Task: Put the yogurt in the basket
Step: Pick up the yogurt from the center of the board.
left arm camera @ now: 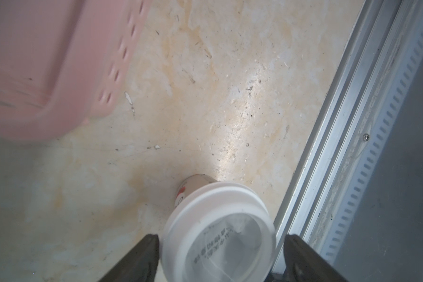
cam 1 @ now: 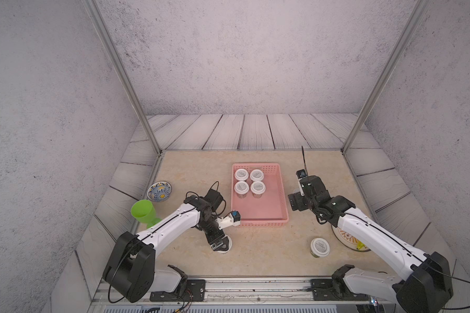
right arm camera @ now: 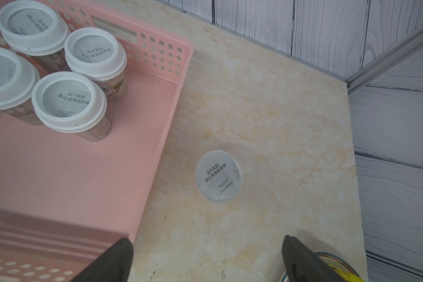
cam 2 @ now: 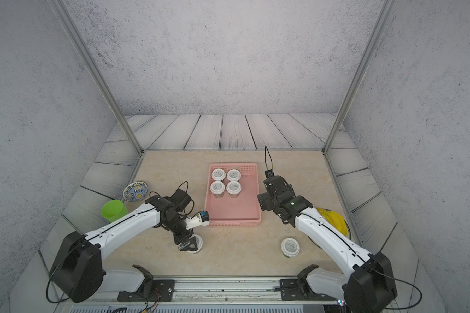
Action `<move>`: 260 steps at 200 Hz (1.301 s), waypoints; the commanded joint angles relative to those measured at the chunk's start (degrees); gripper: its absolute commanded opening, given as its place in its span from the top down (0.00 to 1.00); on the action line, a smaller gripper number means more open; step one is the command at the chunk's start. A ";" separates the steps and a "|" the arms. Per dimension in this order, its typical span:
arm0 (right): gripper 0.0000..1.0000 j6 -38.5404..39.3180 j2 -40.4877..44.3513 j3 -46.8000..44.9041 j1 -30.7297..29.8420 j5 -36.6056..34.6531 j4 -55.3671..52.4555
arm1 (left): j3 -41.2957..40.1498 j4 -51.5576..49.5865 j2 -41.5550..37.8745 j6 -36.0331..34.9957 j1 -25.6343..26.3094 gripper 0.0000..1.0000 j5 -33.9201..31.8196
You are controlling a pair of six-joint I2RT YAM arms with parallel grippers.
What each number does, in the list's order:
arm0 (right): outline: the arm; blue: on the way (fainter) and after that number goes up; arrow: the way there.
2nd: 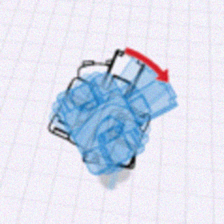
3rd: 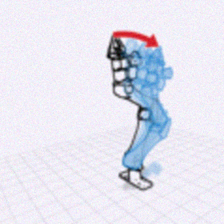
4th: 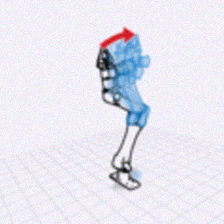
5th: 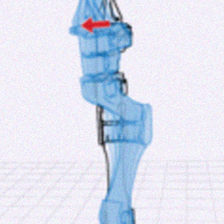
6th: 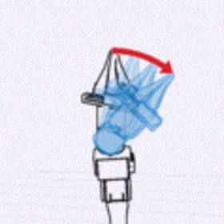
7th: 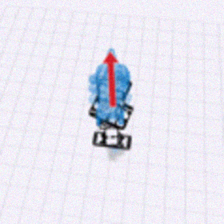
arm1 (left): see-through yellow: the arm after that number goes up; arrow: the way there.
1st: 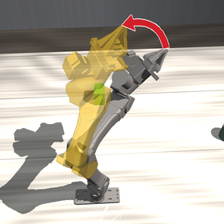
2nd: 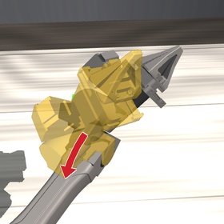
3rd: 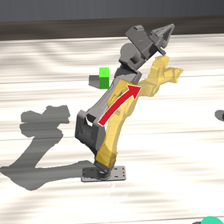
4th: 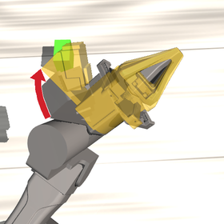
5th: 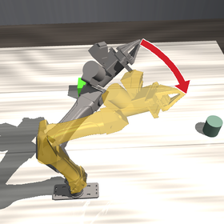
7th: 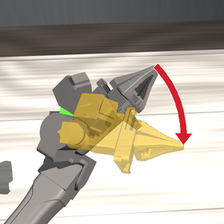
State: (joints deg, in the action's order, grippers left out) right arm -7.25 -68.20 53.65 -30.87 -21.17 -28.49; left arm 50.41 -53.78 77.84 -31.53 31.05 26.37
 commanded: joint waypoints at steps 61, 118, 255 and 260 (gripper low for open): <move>0.00 -0.23 -0.43 0.14 0.57 0.52 0.28 | -0.48 0.95 2.66 0.69 1.21 0.04 -2.62; 0.01 -0.23 -0.35 0.22 0.68 0.14 0.28 | -1.17 1.07 3.08 0.59 1.47 0.10 -2.03; 0.00 -0.36 -0.38 0.29 0.93 0.37 -0.03 | 2.29 -2.84 0.42 0.72 1.47 0.24 -0.73; 0.00 -0.25 -0.38 0.38 0.94 0.07 -0.14 | 2.54 -3.00 0.17 0.75 1.47 0.24 -0.55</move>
State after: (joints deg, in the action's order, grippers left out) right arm -7.27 -68.36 53.65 -30.15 -21.12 -28.47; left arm 50.65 -53.91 79.88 -30.72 32.27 24.80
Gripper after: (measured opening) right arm 0.995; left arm 0.763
